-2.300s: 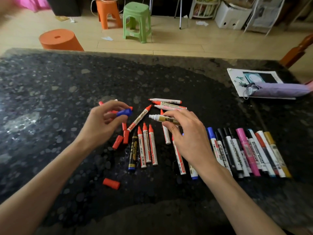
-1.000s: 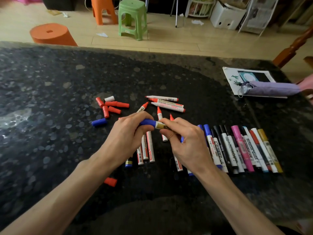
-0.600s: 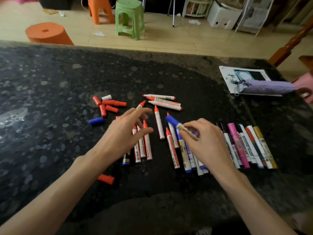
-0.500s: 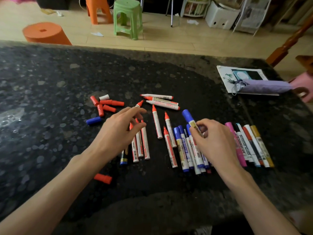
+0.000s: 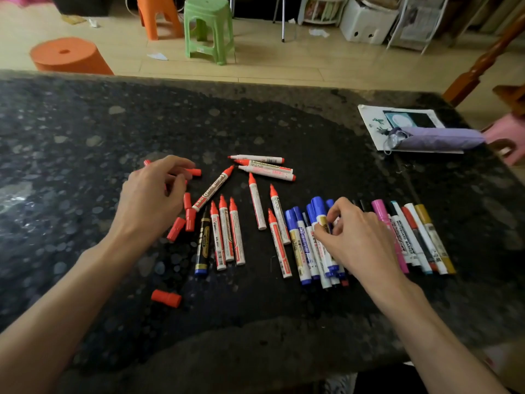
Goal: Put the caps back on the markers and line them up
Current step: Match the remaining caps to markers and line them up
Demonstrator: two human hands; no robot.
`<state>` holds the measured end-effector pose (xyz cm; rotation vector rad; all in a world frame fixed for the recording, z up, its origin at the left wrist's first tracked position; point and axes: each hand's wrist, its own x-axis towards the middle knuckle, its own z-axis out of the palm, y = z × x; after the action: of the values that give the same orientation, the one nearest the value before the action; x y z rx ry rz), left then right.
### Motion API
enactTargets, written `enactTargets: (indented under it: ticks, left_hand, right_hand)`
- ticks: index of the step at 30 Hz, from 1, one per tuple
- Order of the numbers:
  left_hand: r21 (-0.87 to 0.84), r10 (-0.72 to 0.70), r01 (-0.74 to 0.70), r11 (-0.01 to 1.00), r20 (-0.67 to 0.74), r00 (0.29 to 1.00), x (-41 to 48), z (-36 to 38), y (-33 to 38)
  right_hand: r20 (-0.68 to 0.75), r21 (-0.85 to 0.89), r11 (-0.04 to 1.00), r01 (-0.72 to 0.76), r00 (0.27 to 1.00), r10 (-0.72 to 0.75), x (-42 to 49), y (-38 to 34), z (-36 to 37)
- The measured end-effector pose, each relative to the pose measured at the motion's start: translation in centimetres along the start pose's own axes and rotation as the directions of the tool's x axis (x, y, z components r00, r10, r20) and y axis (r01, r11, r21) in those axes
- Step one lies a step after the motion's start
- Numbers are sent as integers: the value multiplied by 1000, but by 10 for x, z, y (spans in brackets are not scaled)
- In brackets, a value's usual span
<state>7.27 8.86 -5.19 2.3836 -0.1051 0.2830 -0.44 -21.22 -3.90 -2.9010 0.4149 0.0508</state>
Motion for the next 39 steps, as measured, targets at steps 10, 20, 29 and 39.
enactTargets:
  ticks: [10,20,29,39]
  left_hand:
    - [29,-84,83,996,42,996,-2,-10,-2]
    - [412,-225,52,910,384,896,-27,-11,8]
    - [417,-292,155,896,288,912,-22,-28,-22]
    - [427,-207,106,898,200,958,-11,-33,-69]
  right_hand:
    - [123,17,999,46,991,-48,0,-13,10]
    - [73,69,989,134,988,-139,2,-45,10]
    - [143,169,959,228,957,-253,0,-83,19]
    - [147,142,902,409,892,-428,-32,-149,46]
